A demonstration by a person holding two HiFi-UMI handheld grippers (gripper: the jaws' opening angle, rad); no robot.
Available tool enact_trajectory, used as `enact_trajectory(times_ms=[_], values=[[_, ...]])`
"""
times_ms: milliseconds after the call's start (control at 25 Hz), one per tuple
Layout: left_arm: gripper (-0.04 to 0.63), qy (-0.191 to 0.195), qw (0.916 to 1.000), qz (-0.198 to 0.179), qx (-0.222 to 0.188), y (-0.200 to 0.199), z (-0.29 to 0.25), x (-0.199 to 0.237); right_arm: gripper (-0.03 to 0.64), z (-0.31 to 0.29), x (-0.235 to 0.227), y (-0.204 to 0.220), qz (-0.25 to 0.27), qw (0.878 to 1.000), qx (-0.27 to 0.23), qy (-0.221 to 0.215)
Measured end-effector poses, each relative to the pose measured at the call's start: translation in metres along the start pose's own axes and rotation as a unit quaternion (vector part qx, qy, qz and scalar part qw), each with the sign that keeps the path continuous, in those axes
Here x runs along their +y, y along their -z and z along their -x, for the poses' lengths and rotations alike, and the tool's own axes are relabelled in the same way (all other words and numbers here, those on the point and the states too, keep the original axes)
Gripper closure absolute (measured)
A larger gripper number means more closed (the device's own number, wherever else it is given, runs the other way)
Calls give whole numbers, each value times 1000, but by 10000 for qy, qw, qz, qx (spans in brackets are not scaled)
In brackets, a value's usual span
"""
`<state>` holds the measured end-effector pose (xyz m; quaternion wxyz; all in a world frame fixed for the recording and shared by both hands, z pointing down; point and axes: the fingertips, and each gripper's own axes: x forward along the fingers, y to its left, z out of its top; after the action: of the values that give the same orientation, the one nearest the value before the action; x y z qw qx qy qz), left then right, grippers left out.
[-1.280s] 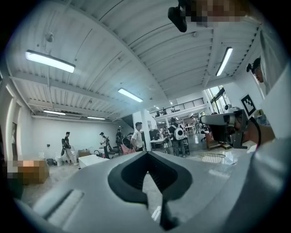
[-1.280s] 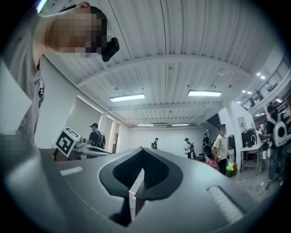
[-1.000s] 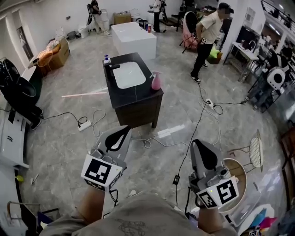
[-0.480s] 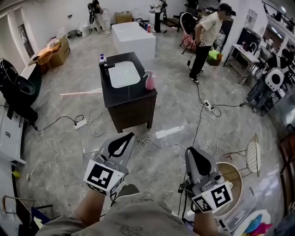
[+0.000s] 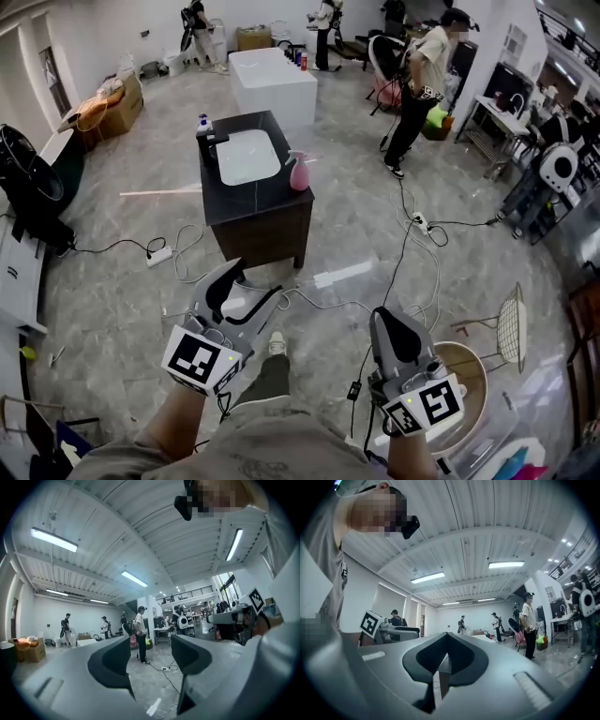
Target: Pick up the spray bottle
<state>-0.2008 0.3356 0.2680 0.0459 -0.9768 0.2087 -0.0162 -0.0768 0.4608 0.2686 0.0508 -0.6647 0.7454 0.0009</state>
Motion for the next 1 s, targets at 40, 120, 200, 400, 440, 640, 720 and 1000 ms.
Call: enact_trajectory(times_ms=[40,120,200,400,440,640,720,1000], values=[[334,14,10000,-5,-4,0,-6,3,589,-4,-3,0,21,10000,14,6],[334,35,9999,-169,-11,1,-19,8,589,-12,-12,1,92,9999,50,57],[334,52,9985,-551,-12,3,-34,14,589,-20,-22,4,148,9997,105,133],[334,147,9979,-630,38,15,-77,40,589,-53,-56,11,109,9993,203,301],[334,158,9980,-601,67,19,-86,48,589,-62,-63,13,132,9991,232,340],[334,296,9976,-610,115,27,-131,96,589,-122,-95,20,181,9980,422,445],[334,400,9972,-621,103,26,-151,115,589,-150,-105,18,166,9980,452,410],[334,593,9958,-647,256,43,-222,182,589,-248,-147,14,236,9978,475,388]])
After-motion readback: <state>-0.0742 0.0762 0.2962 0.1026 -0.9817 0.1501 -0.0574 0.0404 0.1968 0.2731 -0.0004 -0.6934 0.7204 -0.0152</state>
